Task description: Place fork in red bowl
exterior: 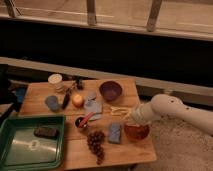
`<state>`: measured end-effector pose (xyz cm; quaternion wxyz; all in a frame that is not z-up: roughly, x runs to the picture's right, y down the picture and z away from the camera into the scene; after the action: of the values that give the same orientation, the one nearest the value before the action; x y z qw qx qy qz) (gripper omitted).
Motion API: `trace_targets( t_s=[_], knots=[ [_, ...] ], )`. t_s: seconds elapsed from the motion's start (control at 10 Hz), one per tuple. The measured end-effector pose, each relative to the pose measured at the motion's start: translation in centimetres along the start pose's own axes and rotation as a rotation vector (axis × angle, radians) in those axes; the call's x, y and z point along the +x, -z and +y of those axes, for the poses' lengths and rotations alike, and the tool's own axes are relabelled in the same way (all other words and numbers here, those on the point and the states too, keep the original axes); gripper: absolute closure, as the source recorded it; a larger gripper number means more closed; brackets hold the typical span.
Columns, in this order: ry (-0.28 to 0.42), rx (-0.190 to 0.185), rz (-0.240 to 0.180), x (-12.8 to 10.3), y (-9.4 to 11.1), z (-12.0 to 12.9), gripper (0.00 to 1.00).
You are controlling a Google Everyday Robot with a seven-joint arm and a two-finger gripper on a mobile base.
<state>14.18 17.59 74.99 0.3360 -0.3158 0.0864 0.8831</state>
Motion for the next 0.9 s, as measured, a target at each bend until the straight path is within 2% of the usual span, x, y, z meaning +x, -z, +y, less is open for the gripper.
trace_targets(
  t_s=[0.2,0.4,0.8,0.9],
  knots=[
    [-0.084,0.009,-0.015,-0.4,0.3,-2.6,0.81],
    [-0.124,0.013,-0.008,-0.5,-0.3,-3.7,0.73],
    [-0.152,0.014,0.018,-0.5,-1.6,-4.2,0.31],
    [-0.154,0.016,0.019,-0.5,-1.7,-4.2,0.24]
  ],
)
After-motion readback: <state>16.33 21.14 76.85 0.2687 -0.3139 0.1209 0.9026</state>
